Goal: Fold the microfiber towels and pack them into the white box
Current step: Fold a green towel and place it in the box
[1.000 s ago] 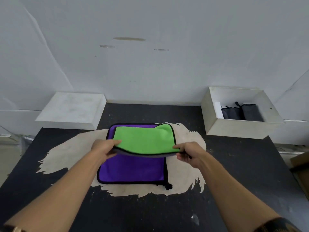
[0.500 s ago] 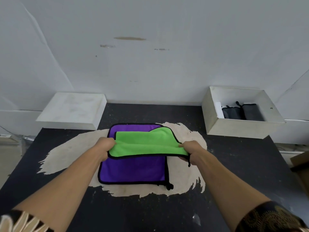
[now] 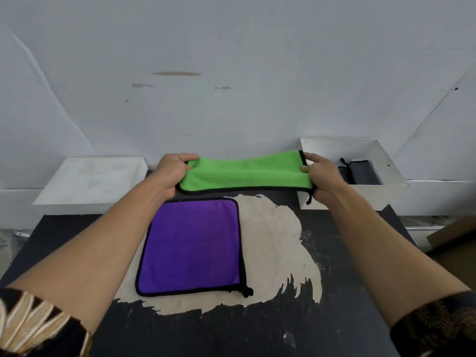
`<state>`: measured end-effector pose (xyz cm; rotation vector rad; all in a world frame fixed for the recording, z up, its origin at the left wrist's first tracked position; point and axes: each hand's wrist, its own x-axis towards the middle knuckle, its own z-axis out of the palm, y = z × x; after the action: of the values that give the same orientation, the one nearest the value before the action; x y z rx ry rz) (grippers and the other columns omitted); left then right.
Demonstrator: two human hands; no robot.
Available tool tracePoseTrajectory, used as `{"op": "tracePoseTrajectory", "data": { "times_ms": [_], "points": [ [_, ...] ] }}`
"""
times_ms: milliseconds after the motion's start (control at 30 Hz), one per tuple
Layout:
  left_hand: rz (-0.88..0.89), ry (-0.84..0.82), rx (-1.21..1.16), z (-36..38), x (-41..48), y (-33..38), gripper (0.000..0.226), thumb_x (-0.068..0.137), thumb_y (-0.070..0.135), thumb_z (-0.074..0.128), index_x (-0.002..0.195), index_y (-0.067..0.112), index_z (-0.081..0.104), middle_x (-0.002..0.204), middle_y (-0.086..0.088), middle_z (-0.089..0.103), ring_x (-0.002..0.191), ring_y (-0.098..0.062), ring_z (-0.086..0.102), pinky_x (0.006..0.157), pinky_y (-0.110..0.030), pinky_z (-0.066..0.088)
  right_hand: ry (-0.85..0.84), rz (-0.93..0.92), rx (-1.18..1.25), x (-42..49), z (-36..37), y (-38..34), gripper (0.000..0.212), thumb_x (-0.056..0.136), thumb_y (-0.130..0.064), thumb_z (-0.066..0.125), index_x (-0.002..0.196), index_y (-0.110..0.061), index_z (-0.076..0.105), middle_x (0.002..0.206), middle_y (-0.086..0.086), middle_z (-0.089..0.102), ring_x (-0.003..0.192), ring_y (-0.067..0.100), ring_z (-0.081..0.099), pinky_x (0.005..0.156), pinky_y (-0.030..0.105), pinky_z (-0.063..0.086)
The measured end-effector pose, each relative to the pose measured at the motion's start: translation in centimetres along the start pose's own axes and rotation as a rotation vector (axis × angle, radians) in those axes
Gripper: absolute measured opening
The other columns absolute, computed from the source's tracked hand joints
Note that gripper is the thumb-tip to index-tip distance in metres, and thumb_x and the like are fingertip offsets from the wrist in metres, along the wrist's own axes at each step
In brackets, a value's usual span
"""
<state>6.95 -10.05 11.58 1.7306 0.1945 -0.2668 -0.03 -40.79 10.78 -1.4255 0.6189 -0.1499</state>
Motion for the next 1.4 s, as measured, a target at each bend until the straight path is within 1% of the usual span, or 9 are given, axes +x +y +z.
{"op": "tracePoseTrajectory", "data": {
  "times_ms": [300,400,500,767,933,1000,1100,1200,1400],
  "points": [
    [-0.101,-0.161,0.401,7.8,-5.8,-16.0,0.049,0.092,-0.015,0.049,0.138,0.002,0.052,0.139,-0.013,0.054,0.118,-0.022,0.054,0.091,-0.019,0.039,0.013,0.246,-0.465,-3.0,-10.8,17.5,0.052,0.08,0.025,0.035,0.117,0.001,0.064,0.102,0.018,0.066,0.068,0.014,0.059,0.045,0.013,0.048],
    [-0.185,-0.168,0.461,9.5,-7.8,-19.5,0.047,0.092,-0.012,0.048,0.132,0.01,0.06,0.133,-0.012,0.059,0.104,-0.018,0.058,0.084,-0.022,0.046,-0.013,0.326,-0.543,-3.3,-13.4,21.3,0.044,0.081,0.018,0.039,0.105,-0.003,0.069,0.105,0.017,0.071,0.079,0.024,0.065,0.066,0.027,0.056],
    [-0.227,-0.133,0.528,10.9,-9.0,-20.7,0.046,0.09,-0.005,0.052,0.129,0.017,0.063,0.129,-0.008,0.061,0.103,-0.022,0.061,0.087,-0.03,0.052,0.015,0.326,-0.68,-3.0,-15.4,21.5,0.036,0.08,0.005,0.048,0.104,-0.011,0.071,0.106,0.012,0.071,0.097,0.028,0.065,0.085,0.037,0.055],
    [-0.223,-0.122,0.542,16.3,-12.5,-21.5,0.039,0.087,0.007,0.067,0.124,0.02,0.063,0.122,-0.01,0.06,0.111,-0.025,0.059,0.096,-0.034,0.05,0.041,0.425,-1.137,-3.6,-22.2,19.9,0.034,0.086,-0.017,0.057,0.111,0.003,0.067,0.116,0.02,0.067,0.108,0.035,0.064,0.078,0.029,0.046],
    [-0.349,-0.163,0.78,18.6,-13.9,-21.4,0.037,0.086,0.019,0.067,0.12,0.016,0.053,0.115,-0.008,0.061,0.098,-0.025,0.062,0.081,-0.034,0.055,-0.031,0.46,-1.264,-4.0,-22.9,18.0,0.028,0.079,-0.023,0.054,0.092,-0.004,0.069,0.078,0.01,0.07,0.068,0.027,0.071,0.067,0.029,0.056],
    [-0.312,-0.126,1.047,18.8,-14.5,-20.8,0.036,0.086,0.028,0.063,0.115,0.014,0.048,0.109,-0.007,0.063,0.093,-0.027,0.063,0.073,-0.033,0.053,0.037,0.325,-1.351,-3.3,-21.8,17.3,0.03,0.082,-0.023,0.057,0.104,-0.006,0.066,0.086,0.011,0.066,0.078,0.028,0.065,0.07,0.031,0.052],
    [-0.052,0.074,1.271,19.3,-14.5,-20.1,0.039,0.089,0.032,0.061,0.118,0.012,0.046,0.116,-0.01,0.058,0.099,-0.03,0.06,0.073,-0.038,0.048,-0.03,0.032,-1.393,-2.3,-19.3,17.1,0.052,0.091,-0.025,0.059,0.137,-0.008,0.042,0.138,0.019,0.045,0.124,0.036,0.046,0.094,0.044,0.047],
    [0.187,-0.095,1.369,20.4,-13.5,-19.7,0.064,0.093,0.046,0.055,0.148,0.021,0.032,0.152,-0.015,0.031,0.136,-0.035,0.034,0.106,-0.049,0.036,-0.285,-0.156,-1.446,-1.7,-17.1,17.8,0.066,0.096,-0.041,0.053,0.151,-0.021,0.023,0.16,0.017,0.011,0.146,0.037,0.015,0.113,0.057,0.025],
    [-0.001,-0.447,1.507,22.2,-11.7,-21.3,0.088,0.089,0.076,0.025,0.155,0.029,-0.011,0.159,-0.013,-0.025,0.146,-0.034,-0.022,0.109,-0.053,-0.018,-0.508,0.002,-1.619,-0.9,-16.7,21.1,0.082,0.09,-0.077,0.017,0.154,-0.035,-0.013,0.159,0.01,-0.028,0.148,0.032,-0.02,0.112,0.068,-0.004]
  ]
}}
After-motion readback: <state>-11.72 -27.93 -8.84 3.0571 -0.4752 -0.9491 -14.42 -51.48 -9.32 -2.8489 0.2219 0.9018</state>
